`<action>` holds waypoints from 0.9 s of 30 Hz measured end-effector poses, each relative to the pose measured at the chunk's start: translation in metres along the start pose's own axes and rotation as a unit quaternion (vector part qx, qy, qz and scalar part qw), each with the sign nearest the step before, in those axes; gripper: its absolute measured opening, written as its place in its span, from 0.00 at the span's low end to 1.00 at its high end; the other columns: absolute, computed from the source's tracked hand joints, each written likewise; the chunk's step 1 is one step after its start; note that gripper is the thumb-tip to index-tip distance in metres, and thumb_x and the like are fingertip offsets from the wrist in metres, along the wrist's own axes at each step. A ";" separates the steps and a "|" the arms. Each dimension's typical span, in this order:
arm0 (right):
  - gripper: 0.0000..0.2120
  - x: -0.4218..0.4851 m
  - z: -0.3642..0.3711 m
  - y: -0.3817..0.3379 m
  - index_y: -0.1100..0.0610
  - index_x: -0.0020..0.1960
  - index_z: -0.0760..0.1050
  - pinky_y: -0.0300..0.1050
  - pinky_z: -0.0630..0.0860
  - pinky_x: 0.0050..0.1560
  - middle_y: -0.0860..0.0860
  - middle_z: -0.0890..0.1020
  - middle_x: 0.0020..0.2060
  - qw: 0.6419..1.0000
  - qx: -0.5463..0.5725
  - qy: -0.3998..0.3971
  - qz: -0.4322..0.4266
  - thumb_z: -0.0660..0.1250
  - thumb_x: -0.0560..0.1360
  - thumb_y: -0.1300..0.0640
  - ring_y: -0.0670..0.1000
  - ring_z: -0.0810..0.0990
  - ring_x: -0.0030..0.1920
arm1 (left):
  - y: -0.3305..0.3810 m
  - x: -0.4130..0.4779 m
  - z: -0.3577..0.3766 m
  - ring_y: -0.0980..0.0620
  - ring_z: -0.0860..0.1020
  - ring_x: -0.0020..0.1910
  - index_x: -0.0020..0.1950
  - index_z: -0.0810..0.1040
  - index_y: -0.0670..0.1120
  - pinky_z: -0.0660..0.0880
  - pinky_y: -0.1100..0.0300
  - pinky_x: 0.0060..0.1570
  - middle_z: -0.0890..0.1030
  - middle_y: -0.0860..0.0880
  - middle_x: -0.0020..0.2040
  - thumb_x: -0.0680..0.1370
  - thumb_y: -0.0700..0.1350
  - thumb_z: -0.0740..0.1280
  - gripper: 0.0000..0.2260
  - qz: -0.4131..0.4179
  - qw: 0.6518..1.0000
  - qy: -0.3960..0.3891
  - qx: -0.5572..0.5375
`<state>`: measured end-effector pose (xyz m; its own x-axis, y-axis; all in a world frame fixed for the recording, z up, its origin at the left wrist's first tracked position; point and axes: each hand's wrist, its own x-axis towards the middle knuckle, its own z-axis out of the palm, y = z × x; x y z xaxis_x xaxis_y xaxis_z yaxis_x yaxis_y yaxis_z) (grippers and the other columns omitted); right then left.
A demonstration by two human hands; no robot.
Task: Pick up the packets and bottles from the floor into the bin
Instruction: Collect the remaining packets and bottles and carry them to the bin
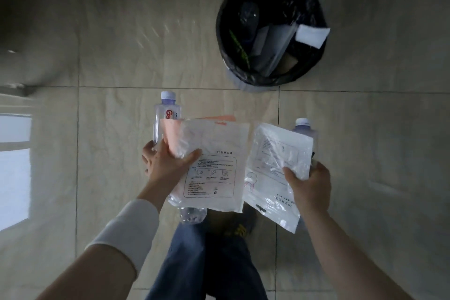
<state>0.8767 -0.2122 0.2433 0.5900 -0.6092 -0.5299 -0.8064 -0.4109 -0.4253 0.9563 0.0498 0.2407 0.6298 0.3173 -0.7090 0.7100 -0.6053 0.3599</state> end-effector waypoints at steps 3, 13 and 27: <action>0.21 -0.019 -0.064 -0.034 0.63 0.55 0.78 0.57 0.76 0.57 0.60 0.73 0.62 0.999 -0.009 0.039 -0.031 0.72 0.68 0.50 0.60 0.74 0.61 | 0.054 -0.048 -0.023 0.42 0.54 0.71 0.67 0.66 0.51 0.60 0.40 0.70 0.56 0.47 0.69 0.54 0.66 0.68 0.44 0.035 0.999 0.018 -0.011; 0.20 0.036 -0.164 -0.155 0.59 0.57 0.78 0.58 0.72 0.61 0.60 0.70 0.66 0.986 -0.036 0.118 -0.116 0.71 0.69 0.49 0.61 0.69 0.65 | 0.224 -0.076 -0.044 0.41 0.55 0.71 0.67 0.64 0.54 0.58 0.40 0.70 0.54 0.46 0.71 0.61 0.64 0.71 0.38 0.105 0.991 0.043 -0.067; 0.27 0.194 -0.078 -0.259 0.52 0.57 0.76 0.56 0.77 0.52 0.59 0.77 0.53 0.991 -0.087 -0.098 -0.018 0.69 0.63 0.38 0.61 0.78 0.50 | 0.329 0.065 0.013 0.42 0.71 0.60 0.69 0.66 0.47 0.71 0.48 0.60 0.71 0.45 0.61 0.58 0.67 0.71 0.45 -0.005 0.987 -0.144 -0.067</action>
<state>1.1965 -0.2765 0.3076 0.6015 -0.4555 -0.6563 -0.7693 -0.5517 -0.3222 1.2264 -0.1382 0.3047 0.5208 0.0912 -0.8488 0.7633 -0.4951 0.4151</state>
